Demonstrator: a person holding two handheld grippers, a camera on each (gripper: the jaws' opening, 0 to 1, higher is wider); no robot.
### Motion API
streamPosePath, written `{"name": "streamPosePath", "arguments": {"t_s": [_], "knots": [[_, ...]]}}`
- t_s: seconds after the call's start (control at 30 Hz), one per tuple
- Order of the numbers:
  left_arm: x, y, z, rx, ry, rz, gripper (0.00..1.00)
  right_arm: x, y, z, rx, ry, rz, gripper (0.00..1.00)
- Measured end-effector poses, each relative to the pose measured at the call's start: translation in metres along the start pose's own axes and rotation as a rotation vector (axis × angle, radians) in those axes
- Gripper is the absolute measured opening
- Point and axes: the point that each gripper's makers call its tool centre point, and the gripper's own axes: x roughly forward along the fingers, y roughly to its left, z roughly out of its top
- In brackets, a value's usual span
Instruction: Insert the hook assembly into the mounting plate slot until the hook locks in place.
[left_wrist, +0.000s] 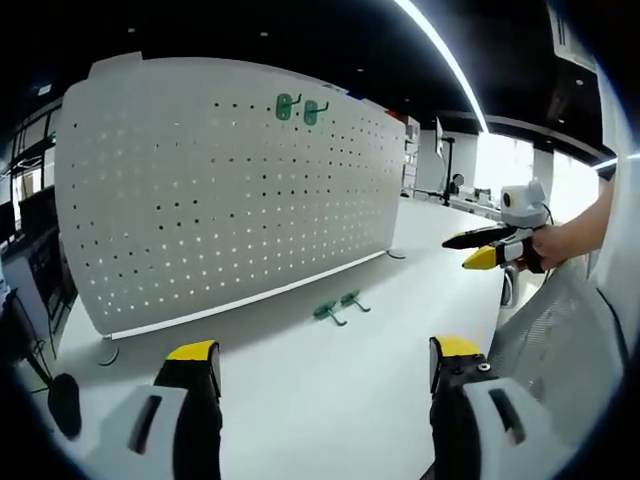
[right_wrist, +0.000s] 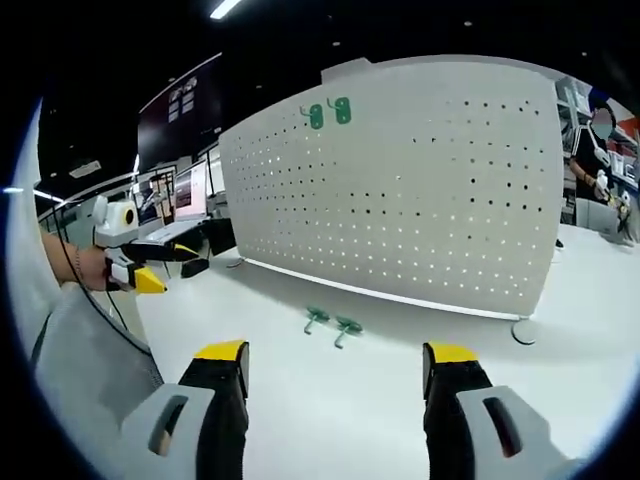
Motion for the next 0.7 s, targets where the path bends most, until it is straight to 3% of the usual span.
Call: {"name": "streamPosePath", "arguments": {"t_s": [0.33,0.47,0.7], "knots": [[0.012,0.009,0.003,0.071,0.047,-0.013,0.87,0.0,0.001,-0.001,0.008,0.003,0.004,0.69],[0.017,0.009,-0.001,0.135,0.095,-0.04,0.87,0.0,0.002,-0.001,0.004,0.007,0.006,0.69],[0.025,0.009,0.001,0.153,0.124,-0.069,0.87,0.0,0.003,-0.001,0.001,0.005,0.008,0.69]]}}
